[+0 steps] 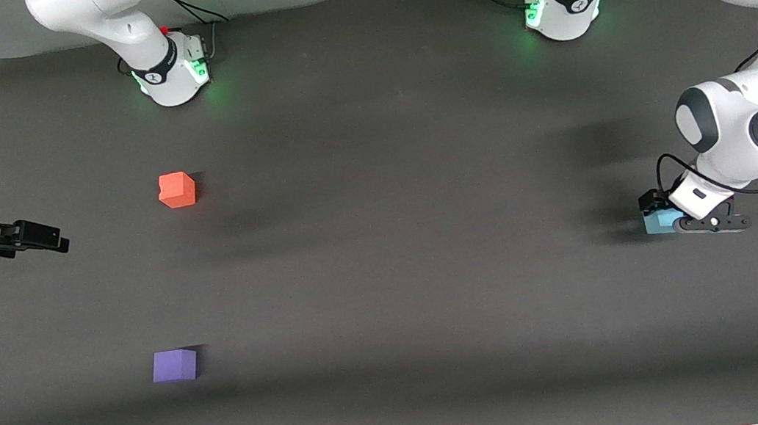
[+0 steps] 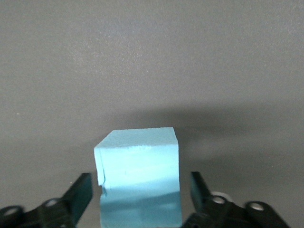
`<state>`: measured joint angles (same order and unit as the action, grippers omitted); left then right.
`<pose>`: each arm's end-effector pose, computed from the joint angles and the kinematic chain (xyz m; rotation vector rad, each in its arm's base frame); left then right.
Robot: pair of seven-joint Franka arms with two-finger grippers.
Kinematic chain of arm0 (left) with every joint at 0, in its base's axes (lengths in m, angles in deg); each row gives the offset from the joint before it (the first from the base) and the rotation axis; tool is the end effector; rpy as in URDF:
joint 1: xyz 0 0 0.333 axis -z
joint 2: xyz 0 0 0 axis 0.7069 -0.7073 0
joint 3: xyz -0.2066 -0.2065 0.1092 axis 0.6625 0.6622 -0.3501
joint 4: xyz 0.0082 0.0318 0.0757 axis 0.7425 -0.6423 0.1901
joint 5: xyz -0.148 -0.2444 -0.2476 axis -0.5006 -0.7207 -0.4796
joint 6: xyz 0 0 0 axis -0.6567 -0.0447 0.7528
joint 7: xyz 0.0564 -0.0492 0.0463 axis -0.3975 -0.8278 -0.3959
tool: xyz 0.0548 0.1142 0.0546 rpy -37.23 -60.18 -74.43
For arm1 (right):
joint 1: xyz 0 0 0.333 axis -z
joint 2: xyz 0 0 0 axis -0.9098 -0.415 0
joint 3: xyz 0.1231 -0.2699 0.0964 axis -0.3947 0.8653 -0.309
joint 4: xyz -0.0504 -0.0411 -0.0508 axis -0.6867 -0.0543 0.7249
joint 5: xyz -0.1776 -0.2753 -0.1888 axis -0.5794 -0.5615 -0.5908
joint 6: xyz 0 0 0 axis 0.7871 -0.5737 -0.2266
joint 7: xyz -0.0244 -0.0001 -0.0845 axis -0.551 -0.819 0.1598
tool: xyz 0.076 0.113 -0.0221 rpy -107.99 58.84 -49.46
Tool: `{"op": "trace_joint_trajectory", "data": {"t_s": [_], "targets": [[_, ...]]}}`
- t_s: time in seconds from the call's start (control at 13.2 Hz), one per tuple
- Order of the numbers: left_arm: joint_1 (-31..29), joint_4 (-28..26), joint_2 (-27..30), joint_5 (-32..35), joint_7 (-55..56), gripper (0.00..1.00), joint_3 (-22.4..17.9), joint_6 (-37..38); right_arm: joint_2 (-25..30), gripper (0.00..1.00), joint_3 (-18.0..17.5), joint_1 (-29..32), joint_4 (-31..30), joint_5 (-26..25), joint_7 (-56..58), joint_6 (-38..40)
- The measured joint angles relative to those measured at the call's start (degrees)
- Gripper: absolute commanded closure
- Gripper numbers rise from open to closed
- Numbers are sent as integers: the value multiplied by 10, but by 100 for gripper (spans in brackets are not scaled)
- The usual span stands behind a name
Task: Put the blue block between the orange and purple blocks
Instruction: 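Close the left gripper on the light-blue cube, then lift the blue cube and carry it toward the table middle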
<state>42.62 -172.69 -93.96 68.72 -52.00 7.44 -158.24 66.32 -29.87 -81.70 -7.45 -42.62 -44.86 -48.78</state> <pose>0.5620 0.0664 0.1831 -3.1254 0.2023 -0.0401 0.5692 -0.0171 0.5205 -3.0821 0.1571 0.0779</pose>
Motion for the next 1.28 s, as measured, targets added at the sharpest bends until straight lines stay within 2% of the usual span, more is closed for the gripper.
{"op": "trace_joint_trajectory", "data": {"t_s": [0.23, 0.38, 0.68, 0.83, 0.91, 1.13, 1.28], "targets": [[0, 11, 0, -3, 0, 57, 0, 3, 0, 0, 2, 0, 0, 0, 0, -2], [0, 36, 2, -3, 0, 57, -1, 40, 0, 0, 1, 0, 3, -12, 0, -2], [19, 153, 40, -6, 44, 57, 5, 259, 0, 0, 0, 0, 23, -30, 0, -2], [74, 197, 69, -8, 127, 57, 10, 350, 0, 0, 0, 0, 32, -30, 1, -2], [116, 212, 78, -9, 190, 57, 12, 374, 0, 0, -1, 0, 33, -30, 2, -2], [268, 247, 67, -9, 409, 57, 17, 375, 0, 0, -7, -9, 34, -30, 2, -2], [355, 294, 27, -8, 540, 57, 17, 363, 0, 0, -8, -15, 34, -30, 2, 2]]}}
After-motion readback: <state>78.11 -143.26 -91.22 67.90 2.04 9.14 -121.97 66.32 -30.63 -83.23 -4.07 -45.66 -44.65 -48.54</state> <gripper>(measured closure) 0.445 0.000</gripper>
